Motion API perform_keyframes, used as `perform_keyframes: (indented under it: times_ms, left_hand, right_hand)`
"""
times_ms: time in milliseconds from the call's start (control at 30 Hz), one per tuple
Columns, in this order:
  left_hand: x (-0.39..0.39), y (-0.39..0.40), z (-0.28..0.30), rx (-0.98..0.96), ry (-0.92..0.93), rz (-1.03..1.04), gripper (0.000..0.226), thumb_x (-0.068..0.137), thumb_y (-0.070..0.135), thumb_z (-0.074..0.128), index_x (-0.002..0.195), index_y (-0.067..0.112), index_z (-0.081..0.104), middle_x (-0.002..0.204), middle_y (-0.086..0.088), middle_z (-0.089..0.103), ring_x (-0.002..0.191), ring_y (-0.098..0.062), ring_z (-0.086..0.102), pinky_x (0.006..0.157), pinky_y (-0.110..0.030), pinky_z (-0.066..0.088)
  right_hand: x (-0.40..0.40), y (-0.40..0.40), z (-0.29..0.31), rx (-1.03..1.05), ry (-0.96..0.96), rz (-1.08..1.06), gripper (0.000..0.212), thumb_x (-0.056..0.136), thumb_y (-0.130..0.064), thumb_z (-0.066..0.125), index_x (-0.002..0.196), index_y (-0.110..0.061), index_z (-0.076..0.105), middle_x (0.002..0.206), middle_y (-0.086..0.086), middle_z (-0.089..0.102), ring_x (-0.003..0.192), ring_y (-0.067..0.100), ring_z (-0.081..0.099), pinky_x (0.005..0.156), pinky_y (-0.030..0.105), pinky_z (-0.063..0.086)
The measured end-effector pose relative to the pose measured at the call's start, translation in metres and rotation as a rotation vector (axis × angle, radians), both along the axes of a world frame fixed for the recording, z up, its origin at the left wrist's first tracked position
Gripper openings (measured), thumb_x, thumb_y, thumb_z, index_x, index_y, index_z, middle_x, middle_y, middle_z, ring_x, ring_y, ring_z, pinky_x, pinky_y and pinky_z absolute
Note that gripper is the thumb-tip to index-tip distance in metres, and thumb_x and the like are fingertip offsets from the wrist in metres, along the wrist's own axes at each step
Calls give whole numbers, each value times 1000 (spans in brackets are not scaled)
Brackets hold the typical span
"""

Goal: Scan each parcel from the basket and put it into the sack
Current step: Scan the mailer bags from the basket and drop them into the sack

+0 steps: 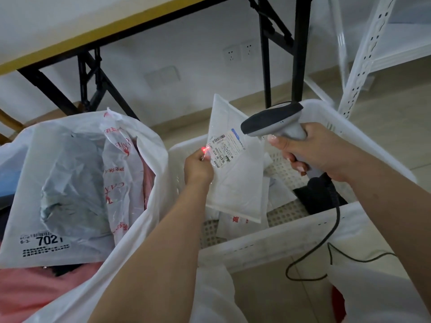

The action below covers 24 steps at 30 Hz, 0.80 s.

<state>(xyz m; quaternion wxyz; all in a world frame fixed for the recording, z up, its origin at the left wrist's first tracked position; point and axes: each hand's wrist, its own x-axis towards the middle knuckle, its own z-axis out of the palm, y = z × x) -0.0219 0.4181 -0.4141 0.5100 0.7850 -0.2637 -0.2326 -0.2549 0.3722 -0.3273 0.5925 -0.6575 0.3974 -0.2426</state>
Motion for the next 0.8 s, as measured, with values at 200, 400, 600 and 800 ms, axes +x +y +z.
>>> perform_keyframes:
  times_ms: [200,400,600,800]
  left_hand:
    - [1,1,2,56,-22,-31,34,102,13,44,120,27,69,101,6,70,83,-10,60,83,-22,47]
    - [2,1,1,68,-27,-41,34,102,13,44,115,31,70,97,10,70,88,-14,63,89,-28,49]
    - [3,1,1,78,-34,-28,34,102,13,44,115,32,70,98,9,70,87,-15,62,88,-28,48]
    - [4,1,0,75,-14,-32,33,102,15,45,117,31,69,92,10,69,86,-14,63,86,-25,48]
  right_hand:
    - [-1,-2,1,-48,0,2,51,67,-54,67,84,-7,58,54,1,52,39,11,42,42,24,42]
    - [-3,-6,-2,-46,18,-21,38,82,-46,69,81,-9,59,53,0,52,39,12,42,41,24,42]
    - [-5,-10,-4,-23,23,-57,39,81,-49,68,75,-11,56,56,3,53,40,13,43,46,26,42]
    - [-7,-10,-3,-22,20,-46,38,81,-48,68,79,-12,57,57,3,53,41,12,43,46,26,43]
